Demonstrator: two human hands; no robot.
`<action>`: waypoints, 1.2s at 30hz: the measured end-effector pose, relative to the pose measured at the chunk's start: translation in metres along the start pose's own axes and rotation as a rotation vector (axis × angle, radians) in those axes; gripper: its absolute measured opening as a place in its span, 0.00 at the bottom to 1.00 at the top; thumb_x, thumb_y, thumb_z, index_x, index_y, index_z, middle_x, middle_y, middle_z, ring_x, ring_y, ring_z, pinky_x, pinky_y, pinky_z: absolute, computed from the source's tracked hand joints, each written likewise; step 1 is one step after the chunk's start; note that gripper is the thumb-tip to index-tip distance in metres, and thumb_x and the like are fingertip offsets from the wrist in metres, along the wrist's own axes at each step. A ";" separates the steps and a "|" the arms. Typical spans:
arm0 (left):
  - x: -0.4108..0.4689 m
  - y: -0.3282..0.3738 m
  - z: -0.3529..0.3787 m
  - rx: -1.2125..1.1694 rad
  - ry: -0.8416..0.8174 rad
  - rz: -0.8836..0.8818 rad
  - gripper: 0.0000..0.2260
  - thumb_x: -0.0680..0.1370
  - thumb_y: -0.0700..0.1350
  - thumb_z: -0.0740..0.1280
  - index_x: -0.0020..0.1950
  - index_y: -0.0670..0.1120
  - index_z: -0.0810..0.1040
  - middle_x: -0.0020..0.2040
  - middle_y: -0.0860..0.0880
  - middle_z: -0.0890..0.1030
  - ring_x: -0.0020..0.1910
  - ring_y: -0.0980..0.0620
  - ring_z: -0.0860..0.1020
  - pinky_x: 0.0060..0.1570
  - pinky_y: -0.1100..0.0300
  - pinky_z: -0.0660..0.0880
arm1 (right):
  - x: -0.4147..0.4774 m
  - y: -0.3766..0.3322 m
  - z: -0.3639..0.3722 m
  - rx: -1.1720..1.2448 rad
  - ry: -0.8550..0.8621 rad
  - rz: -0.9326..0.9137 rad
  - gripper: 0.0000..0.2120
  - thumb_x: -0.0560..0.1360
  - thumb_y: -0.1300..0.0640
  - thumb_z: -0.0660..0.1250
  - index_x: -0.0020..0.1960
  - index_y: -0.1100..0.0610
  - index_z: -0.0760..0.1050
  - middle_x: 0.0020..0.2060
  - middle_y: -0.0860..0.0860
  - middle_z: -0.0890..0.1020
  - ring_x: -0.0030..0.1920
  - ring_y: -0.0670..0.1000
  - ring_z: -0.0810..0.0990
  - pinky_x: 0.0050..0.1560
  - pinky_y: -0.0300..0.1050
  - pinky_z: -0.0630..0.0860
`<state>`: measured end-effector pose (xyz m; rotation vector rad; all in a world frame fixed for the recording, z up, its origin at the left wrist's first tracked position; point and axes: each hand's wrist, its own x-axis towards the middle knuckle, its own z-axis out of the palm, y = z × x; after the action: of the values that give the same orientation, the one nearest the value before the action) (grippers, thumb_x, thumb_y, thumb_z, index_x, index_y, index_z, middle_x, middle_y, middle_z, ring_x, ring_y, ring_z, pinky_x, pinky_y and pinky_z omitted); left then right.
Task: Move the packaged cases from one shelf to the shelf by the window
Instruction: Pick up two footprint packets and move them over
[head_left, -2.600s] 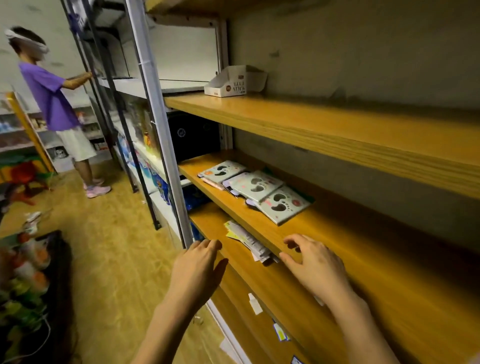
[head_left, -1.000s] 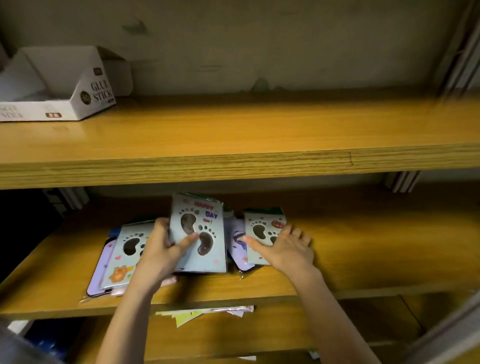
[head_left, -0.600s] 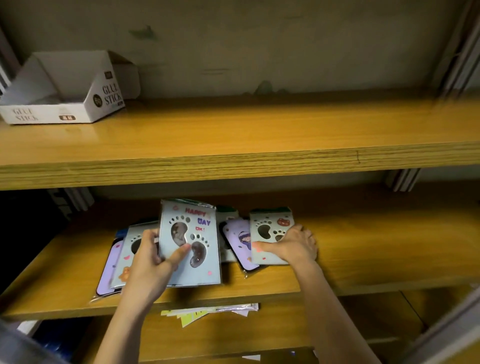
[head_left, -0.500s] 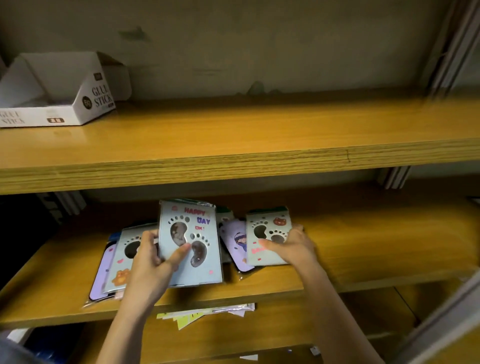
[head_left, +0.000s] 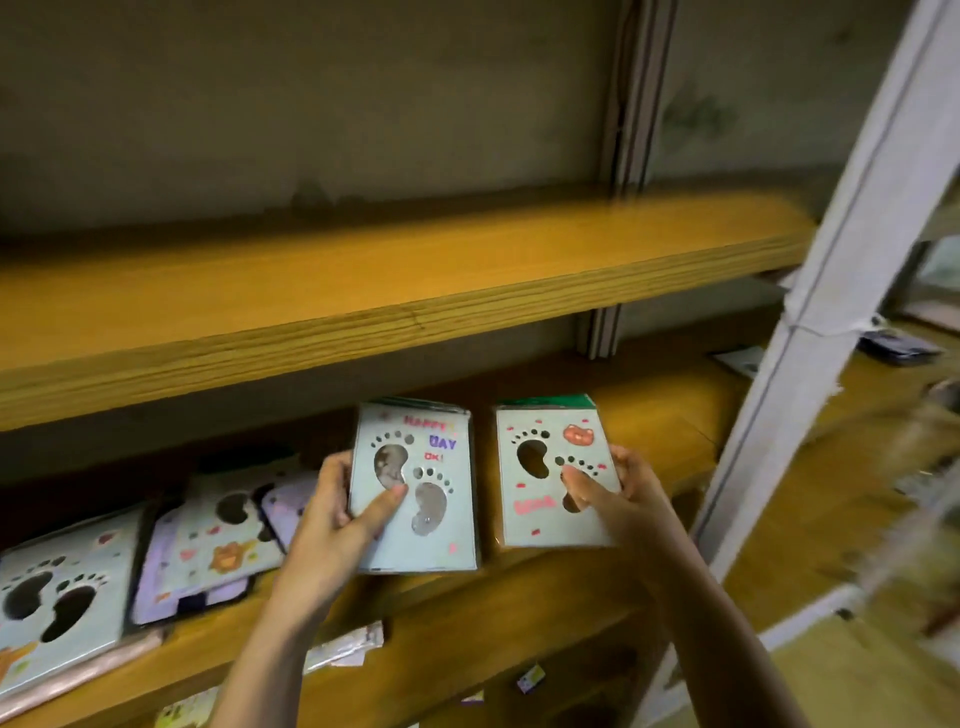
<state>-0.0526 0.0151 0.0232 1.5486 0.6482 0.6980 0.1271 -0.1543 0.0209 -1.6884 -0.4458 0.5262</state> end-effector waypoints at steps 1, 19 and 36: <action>0.001 0.001 0.015 -0.012 -0.025 -0.006 0.14 0.73 0.41 0.67 0.56 0.47 0.69 0.52 0.48 0.80 0.41 0.55 0.83 0.30 0.65 0.78 | -0.004 0.002 -0.017 0.035 0.001 0.015 0.18 0.73 0.56 0.67 0.60 0.52 0.63 0.46 0.49 0.80 0.37 0.45 0.82 0.27 0.34 0.76; -0.068 0.025 0.291 -0.096 -0.190 -0.030 0.12 0.73 0.40 0.66 0.53 0.52 0.70 0.50 0.49 0.82 0.42 0.52 0.84 0.27 0.63 0.78 | -0.038 0.054 -0.307 0.048 0.046 0.001 0.19 0.71 0.59 0.69 0.60 0.57 0.67 0.49 0.56 0.82 0.43 0.53 0.85 0.41 0.50 0.83; -0.012 0.026 0.474 -0.078 -0.216 -0.032 0.12 0.73 0.44 0.66 0.51 0.57 0.67 0.52 0.54 0.80 0.44 0.53 0.83 0.33 0.59 0.81 | 0.053 0.077 -0.453 0.127 0.192 0.036 0.20 0.71 0.61 0.69 0.60 0.56 0.67 0.45 0.52 0.81 0.35 0.44 0.84 0.29 0.37 0.79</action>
<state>0.2968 -0.3070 0.0196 1.5131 0.4784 0.5168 0.4289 -0.5040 0.0061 -1.6086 -0.2384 0.4058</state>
